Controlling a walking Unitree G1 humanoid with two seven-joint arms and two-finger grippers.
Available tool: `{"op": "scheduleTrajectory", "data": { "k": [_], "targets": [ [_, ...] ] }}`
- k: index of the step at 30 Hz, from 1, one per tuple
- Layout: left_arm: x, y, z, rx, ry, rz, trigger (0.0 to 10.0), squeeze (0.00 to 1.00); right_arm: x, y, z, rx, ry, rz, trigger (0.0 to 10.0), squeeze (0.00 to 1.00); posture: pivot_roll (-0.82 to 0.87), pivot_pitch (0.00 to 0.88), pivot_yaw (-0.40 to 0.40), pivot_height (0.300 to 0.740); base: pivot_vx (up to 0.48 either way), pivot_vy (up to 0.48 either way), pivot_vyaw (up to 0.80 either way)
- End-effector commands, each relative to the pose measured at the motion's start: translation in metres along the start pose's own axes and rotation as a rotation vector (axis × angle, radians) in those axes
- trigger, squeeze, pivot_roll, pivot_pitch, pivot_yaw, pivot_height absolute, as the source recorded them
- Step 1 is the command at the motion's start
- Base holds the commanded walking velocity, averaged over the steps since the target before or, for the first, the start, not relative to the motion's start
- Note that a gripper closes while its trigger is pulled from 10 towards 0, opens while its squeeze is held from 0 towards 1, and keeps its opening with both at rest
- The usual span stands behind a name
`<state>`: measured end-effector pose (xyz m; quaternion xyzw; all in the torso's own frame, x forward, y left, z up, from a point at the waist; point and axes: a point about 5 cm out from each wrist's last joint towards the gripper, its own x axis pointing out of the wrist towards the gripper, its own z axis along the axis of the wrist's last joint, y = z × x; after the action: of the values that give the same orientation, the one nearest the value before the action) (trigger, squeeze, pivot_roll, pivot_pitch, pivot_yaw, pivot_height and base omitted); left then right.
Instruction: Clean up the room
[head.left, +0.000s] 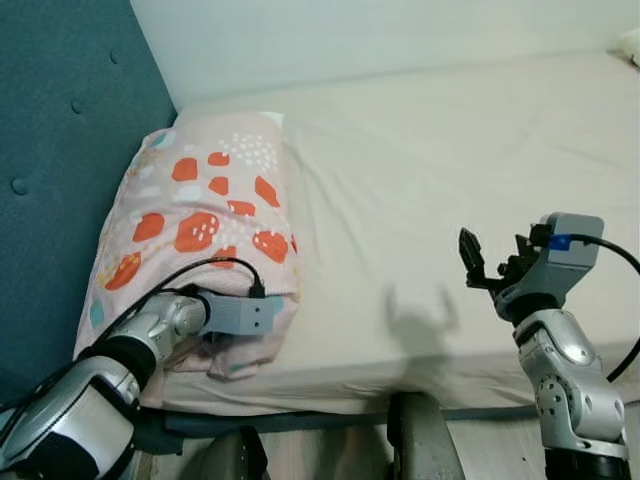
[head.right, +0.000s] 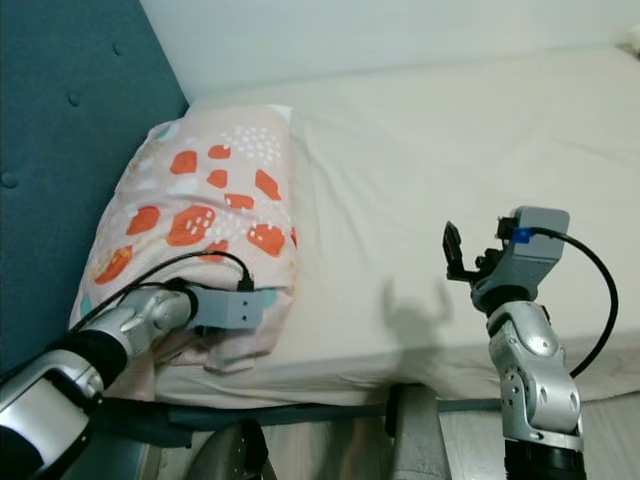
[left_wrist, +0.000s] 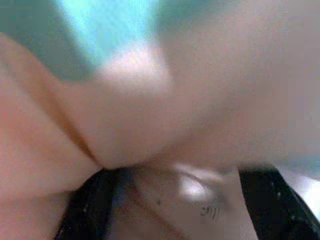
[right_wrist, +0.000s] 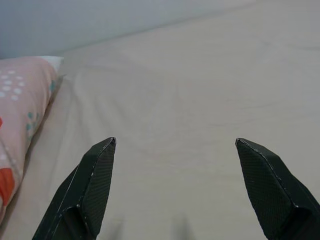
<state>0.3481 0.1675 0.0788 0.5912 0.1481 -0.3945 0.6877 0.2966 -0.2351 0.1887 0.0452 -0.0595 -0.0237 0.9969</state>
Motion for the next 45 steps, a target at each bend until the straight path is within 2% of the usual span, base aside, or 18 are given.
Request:
{"op": "scheduleTrajectory", "data": {
  "k": [1, 6, 12, 14, 16, 19, 20, 28, 31, 33, 34, 36, 38, 39, 40, 41, 43, 45],
  "targets": [
    [-0.004, -0.022, -0.013, -0.025, 0.003, -0.133, 10.0, 0.0, -0.002, 0.005, -0.004, 0.002, 0.02, 0.025, 10.0, 0.0, -0.12, 0.177, 0.103, 0.58, 0.0, 0.0, 0.0],
    [-0.022, -0.041, -0.035, 0.002, 0.012, -0.331, 10.0, 0.0, 0.002, 0.006, -0.004, 0.015, 0.022, 0.04, 10.0, 0.0, -0.1, 0.159, 0.097, 0.58, 0.0, 0.0, 0.0],
    [-0.063, -0.02, -0.061, -0.014, 0.028, -0.484, 10.0, 0.0, 0.011, 0.013, 0.0, 0.053, 0.008, 0.095, 10.0, 0.0, -0.09, 0.128, 0.09, 0.58, 0.0, 0.0, 0.0],
    [-0.096, -0.009, -0.04, -0.079, -0.175, -0.607, 10.0, 0.0, 0.017, 0.018, 0.0, 0.082, 0.009, 0.137, 10.0, 0.0, -0.08, 0.098, 0.081, 0.58, 0.0, 0.0, 0.0],
    [-0.1, -0.008, -0.035, -0.086, -0.213, -0.62, 10.0, 0.0, 0.018, 0.019, 0.0, 0.086, 0.009, 0.139, 10.0, 0.0, -0.08, 0.098, 0.081, 0.58, 0.0, 0.0, 0.0],
    [-0.11, 0.007, -0.01, -0.191, -0.449, -0.561, 10.0, 0.0, 0.021, 0.018, -0.001, 0.132, -0.003, 0.139, 10.0, 0.0, -0.07, 0.067, 0.071, 0.58, 0.0, 0.0, 0.0],
    [-0.122, 0.015, 0.01, -0.274, -0.669, -0.53, 10.0, 0.0, 0.024, 0.018, -0.004, 0.152, 0.001, 0.134, 10.0, 0.0, -0.07, 0.052, 0.065, 0.59, 0.0, 0.0, 0.0],
    [-0.121, 0.027, 0.019, -0.406, -0.853, -0.38, 10.0, 0.0, 0.03, 0.018, -0.007, 0.153, 0.006, 0.13, 10.0, 0.0, -0.07, 0.029, 0.055, 0.605, 0.0, 0.0, 0.0],
    [-0.108, 0.042, 0.018, -0.589, -0.935, -0.154, 10.0, 0.0, 0.035, 0.015, -0.009, 0.157, 0.01, 0.114, 10.0, 0.0, -0.06, 0.017, 0.046, 0.614, 0.0, 0.0, 0.0],
    [-0.075, 0.05, 0.0, -0.968, -0.879, 0.156, 10.0, 0.0, 0.036, 0.012, -0.018, 0.158, 0.027, 0.087, 10.0, 0.0, -0.06, 0.01, 0.043, 0.624, 0.0, 0.0, 0.0],
    [-0.075, 0.05, 0.0, -0.968, -0.879, 0.156, 10.0, 0.0, 0.036, 0.012, -0.018, 0.158, 0.027, 0.087, 10.0, 0.0, -0.06, 0.01, 0.043, 0.624, 0.0, 0.0, 0.0],
    [-0.053, 0.04, -0.016, -1.261, -0.751, 0.341, 10.0, 0.0, 0.036, 0.011, -0.022, 0.162, 0.028, 0.073, 10.0, 0.0, -0.06, 0.008, 0.043, 0.634, 0.0, 0.0, 0.0],
    [-0.053, 0.04, -0.016, -1.261, -0.751, 0.341, 10.0, 0.0, 0.036, 0.011, -0.022, 0.162, 0.028, 0.073, 10.0, 0.0, -0.06, 0.008, 0.043, 0.634, 0.0, 0.0, 0.0],
    [-0.046, 0.031, -0.028, -1.419, -0.681, 0.436, 10.0, 0.0, 0.036, 0.009, -0.024, 0.16, 0.029, 0.063, 10.0, 0.0, -0.06, 0.005, 0.039, 0.639, 0.0, 0.0, 0.0],
    [-0.046, 0.031, -0.028, -1.419, -0.681, 0.436, 10.0, 0.0, 0.036, 0.009, -0.024, 0.16, 0.029, 0.063, 10.0, 0.0, -0.06, 0.005, 0.039, 0.639, 0.0, 0.0, 0.0],
    [-0.035, 0.005, -0.051, -1.715, -0.529, 0.609, 10.0, 0.0, 0.033, 0.004, -0.031, 0.151, 0.048, 0.046, 10.0, 0.0, -0.07, 0.0, 0.033, 0.649, 0.0, 0.0, 0.0],
    [-0.035, 0.005, -0.051, -1.715, -0.529, 0.609, 10.0, 0.0, 0.033, 0.004, -0.031, 0.151, 0.048, 0.046, 10.0, 0.0, -0.07, 0.0, 0.033, 0.649, 0.0, 0.0, 0.0],
    [-0.03, -0.014, -0.06, -1.84, -0.441, 0.678, 10.0, 0.0, 0.03, 0.0, -0.038, 0.143, 0.063, 0.04, 10.0, 0.0, -0.07, 0.002, 0.03, 0.659, 0.0, 0.0, 0.0]
  ]
}}
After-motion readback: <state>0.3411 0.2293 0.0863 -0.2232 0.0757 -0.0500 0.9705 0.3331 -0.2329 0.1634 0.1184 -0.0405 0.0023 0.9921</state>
